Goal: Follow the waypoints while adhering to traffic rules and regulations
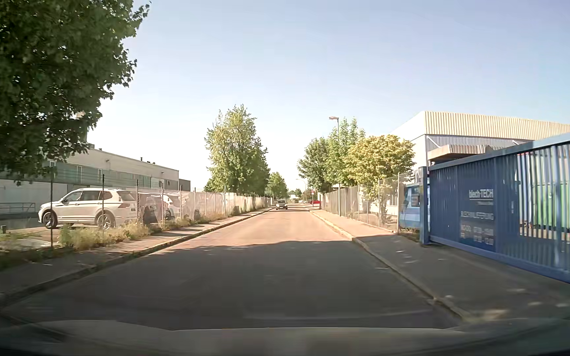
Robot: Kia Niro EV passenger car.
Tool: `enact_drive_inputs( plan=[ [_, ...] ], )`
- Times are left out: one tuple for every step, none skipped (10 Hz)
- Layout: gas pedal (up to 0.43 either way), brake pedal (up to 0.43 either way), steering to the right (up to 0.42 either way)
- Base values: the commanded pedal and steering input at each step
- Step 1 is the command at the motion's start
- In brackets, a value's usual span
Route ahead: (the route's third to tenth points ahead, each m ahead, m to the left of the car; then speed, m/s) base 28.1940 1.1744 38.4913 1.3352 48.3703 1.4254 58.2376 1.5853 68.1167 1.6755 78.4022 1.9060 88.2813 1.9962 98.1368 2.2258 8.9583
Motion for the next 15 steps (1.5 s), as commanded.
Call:
enact_drive_inputs(
  plan=[
    [0.067,0.0,-0.004],
    [0.067,0.0,-0.004],
    [0.067,0.0,-0.005],
    [0.067,0.0,-0.005],
    [0.059,0.0,-0.005],
    [0.0,0.0,-0.005],
    [0.0,0.0,-0.005],
    [0.0,0.0,-0.006],
    [0.0,0.0,-0.008],
    [0.0,0.0,-0.013],
    [0.0,0.0,-0.018],
    [0.0,0.0,-0.02],
    [0.0,0.0,-0.02],
    [0.0,0.0,-0.018],
    [0.0,0.0,-0.012]
  ],
)
